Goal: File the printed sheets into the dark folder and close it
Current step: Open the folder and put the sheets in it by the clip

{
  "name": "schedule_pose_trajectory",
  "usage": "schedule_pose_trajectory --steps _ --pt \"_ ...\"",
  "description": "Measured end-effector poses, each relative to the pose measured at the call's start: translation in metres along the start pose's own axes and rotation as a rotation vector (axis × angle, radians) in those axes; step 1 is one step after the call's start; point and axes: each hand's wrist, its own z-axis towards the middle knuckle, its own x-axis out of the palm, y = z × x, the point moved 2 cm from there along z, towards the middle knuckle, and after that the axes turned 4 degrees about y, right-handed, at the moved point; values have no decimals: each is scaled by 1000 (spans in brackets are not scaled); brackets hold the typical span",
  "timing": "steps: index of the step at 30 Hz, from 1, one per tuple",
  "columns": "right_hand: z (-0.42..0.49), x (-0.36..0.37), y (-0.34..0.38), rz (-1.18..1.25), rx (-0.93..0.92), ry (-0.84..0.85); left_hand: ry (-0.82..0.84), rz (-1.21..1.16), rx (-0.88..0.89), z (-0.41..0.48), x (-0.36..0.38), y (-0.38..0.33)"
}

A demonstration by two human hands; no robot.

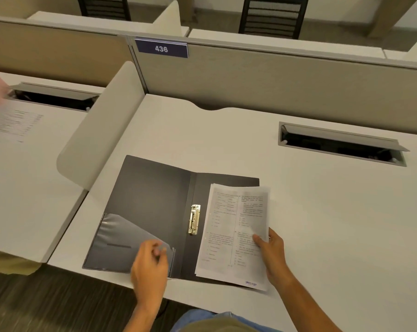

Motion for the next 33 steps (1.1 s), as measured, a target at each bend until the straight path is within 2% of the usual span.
schedule_pose_trajectory --steps 3,6,11,23,28,33 --pt "0 2 -2 -5 -13 -12 180 69 197 24 30 -11" --pt "0 3 -4 -18 -27 -16 239 145 292 38 57 -14" --pt "0 4 -8 -31 -38 -35 219 248 275 41 73 -13" --pt "3 2 -11 2 -25 -5 370 244 272 29 83 -12" --pt "4 2 -10 3 -25 11 337 136 232 41 79 -12" --pt "3 3 -12 -16 -34 -9 325 71 294 67 67 -16"
